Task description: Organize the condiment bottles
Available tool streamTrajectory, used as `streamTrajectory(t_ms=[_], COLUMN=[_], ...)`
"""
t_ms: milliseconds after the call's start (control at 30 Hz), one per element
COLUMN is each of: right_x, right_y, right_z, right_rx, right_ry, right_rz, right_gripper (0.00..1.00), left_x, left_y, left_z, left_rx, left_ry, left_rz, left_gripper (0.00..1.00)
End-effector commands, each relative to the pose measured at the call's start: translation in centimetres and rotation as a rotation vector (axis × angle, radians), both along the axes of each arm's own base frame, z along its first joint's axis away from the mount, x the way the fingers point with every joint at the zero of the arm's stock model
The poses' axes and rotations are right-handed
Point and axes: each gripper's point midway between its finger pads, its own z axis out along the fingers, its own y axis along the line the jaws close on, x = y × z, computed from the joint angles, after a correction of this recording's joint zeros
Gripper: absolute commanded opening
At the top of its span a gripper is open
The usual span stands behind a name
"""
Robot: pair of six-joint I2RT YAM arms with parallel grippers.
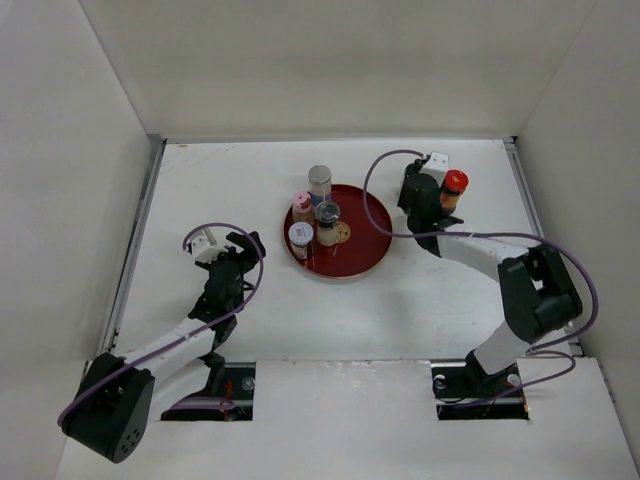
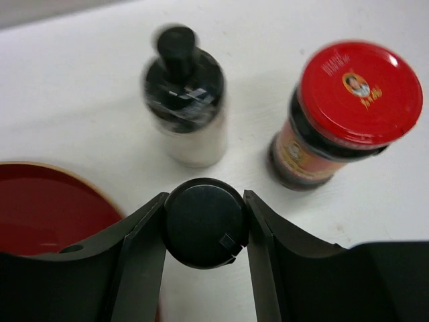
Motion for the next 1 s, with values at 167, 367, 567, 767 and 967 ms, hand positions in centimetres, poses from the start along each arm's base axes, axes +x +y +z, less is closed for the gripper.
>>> streamTrajectory(t_ms=[167, 367, 567, 767, 967], right_x=[1.2, 3.6, 4.7, 4.2, 3.3], right_y=[10.7, 16.7, 19.4, 19.3, 19.0], right_z=[7.1, 6.7, 4.0, 0.6, -1.7], right_rx=[0.133, 0.143, 0.124, 0.094, 0.074], right_ry=[-0.182, -0.158, -0.088, -0.015, 0.037], right_rz=[0.265, 0.374, 0.409, 0.401, 0.399], right_gripper=[0.49, 0.50, 0.51, 0.52, 0.60], left_x=[0.4, 0.3, 0.3, 0.3, 0.4], left_y=[-0.6, -0.5, -0.2, -0.4, -0.4], left_z=[1.7, 1.8, 1.8, 1.8, 1.7], left_rx=[-0.037, -0.039, -0.039, -0.039, -0.037], left_ry=[-0.059, -0.064, -0.064, -0.064, -0.061], left_rz=[-0.013, -0.012, -0.004, -0.009, -0.010], left_gripper=[0.73, 0.73, 0.73, 0.73, 0.73])
